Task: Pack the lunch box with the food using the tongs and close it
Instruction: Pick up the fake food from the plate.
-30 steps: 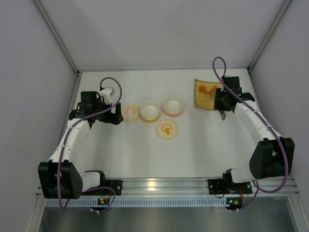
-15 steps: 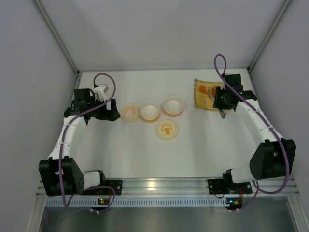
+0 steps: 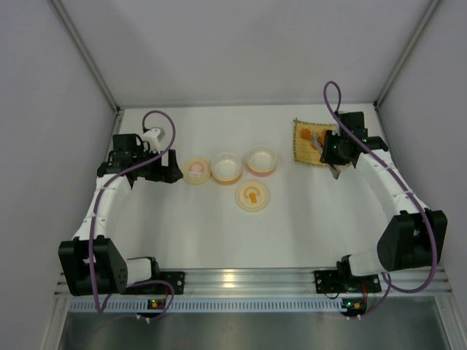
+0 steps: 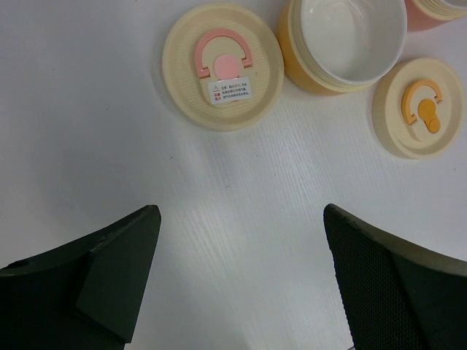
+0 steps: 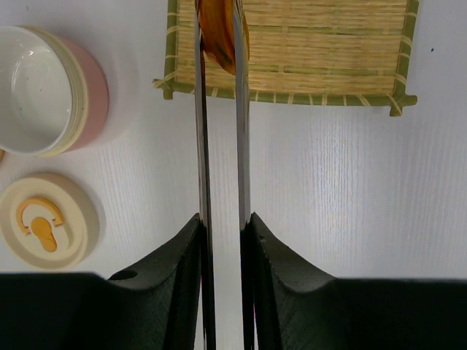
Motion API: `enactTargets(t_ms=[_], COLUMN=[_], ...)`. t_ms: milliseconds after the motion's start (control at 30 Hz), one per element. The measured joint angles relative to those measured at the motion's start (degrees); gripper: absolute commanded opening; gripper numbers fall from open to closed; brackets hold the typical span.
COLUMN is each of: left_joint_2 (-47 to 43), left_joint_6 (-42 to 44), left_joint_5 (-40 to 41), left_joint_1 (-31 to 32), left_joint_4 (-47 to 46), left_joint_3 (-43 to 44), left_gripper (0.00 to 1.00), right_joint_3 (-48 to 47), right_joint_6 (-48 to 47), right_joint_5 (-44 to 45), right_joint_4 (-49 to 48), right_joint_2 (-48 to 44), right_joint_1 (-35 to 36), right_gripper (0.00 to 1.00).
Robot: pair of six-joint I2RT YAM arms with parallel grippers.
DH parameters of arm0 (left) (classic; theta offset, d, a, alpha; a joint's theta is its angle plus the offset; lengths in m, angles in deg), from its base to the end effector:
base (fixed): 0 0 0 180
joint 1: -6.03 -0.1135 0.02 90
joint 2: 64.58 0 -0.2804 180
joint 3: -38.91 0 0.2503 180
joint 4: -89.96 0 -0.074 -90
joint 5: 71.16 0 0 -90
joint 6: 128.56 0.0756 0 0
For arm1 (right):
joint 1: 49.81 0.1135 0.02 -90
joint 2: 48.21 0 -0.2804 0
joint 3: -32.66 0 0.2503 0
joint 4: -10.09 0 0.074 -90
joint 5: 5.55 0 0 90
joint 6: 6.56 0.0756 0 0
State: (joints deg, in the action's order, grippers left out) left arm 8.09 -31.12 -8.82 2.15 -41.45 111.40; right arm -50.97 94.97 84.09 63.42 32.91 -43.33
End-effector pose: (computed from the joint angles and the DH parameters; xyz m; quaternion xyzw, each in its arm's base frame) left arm 0.2814 -0.0161 0.2744 0.1124 0.9058 -0.1889 0.3623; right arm 0.3192 0.0367 0.2855 0.0405 0.9412 0.0554 0.3307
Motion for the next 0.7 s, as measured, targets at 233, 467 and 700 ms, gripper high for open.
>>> enactTargets(t_ms=[233, 467, 700], left_joint_2=[0.1, 0.6, 0.6], left_joint_6=[0.0, 0.0, 0.0], left_joint_5=[0.0, 0.0, 0.0], left_joint_1=[0.0, 0.0, 0.0], left_joint_4=[0.0, 0.0, 0.0], left_joint_3=[0.2, 0.3, 0.3], left_gripper=[0.98, 0.98, 0.98], right_joint_3=[-0.1, -0.1, -0.1], right_joint_6=[0.0, 0.0, 0.1], right_joint_5=[0.0, 2.6, 3.8], right_joint_4=[0.0, 0.0, -0.1], right_joint_2=[0.0, 0.9, 2.5], right_joint_1=[0.0, 0.0, 0.0], right_gripper=[0.27, 0.24, 0.2])
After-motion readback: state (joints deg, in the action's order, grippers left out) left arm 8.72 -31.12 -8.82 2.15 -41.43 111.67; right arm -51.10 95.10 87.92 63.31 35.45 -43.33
